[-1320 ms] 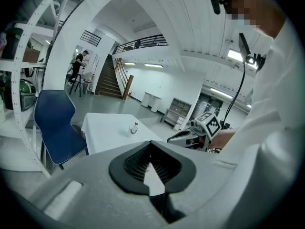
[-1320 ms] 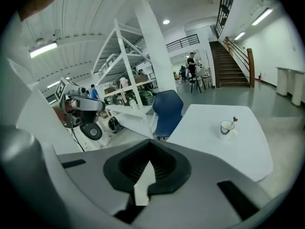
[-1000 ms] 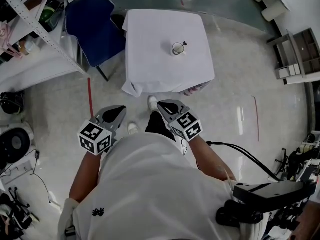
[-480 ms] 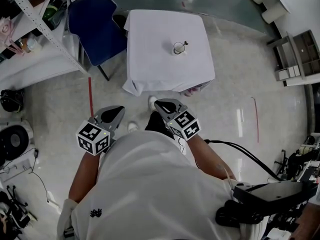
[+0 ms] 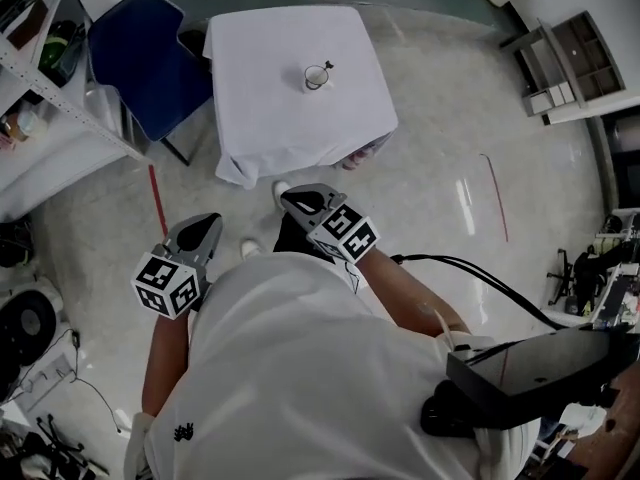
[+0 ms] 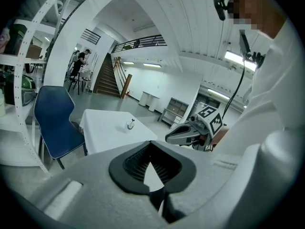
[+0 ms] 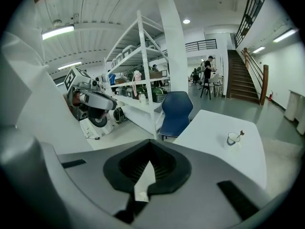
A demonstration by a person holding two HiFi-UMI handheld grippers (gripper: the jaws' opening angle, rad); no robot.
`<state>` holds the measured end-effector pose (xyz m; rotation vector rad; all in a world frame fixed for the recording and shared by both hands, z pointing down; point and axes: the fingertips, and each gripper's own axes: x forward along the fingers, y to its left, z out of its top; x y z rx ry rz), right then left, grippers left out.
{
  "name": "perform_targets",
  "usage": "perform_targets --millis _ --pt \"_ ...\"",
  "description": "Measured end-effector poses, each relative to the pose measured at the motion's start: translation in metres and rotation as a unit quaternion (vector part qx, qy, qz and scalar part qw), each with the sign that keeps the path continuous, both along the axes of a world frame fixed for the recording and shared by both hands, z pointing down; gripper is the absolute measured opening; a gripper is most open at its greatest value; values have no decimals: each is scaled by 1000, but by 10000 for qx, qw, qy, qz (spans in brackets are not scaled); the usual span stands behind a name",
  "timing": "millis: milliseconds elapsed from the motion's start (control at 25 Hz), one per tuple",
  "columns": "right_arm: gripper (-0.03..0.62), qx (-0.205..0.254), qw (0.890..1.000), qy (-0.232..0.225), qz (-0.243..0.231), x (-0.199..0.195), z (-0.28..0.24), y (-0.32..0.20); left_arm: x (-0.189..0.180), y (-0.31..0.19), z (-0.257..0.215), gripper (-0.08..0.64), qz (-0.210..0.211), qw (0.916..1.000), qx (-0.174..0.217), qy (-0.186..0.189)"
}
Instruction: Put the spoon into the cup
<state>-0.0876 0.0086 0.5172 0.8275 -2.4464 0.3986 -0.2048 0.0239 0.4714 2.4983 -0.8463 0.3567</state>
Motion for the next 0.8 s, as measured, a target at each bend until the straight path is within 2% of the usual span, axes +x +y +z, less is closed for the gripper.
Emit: perform_targets --millis 480,800 --pt "8 -356 9989 -242 205 34 13 -4 29 -7 -6 8 110 9997 -136 -176" --pt "8 -518 9968 -302 525 84 28 -24 75 -30 5 8 371 9983 -388 -216"
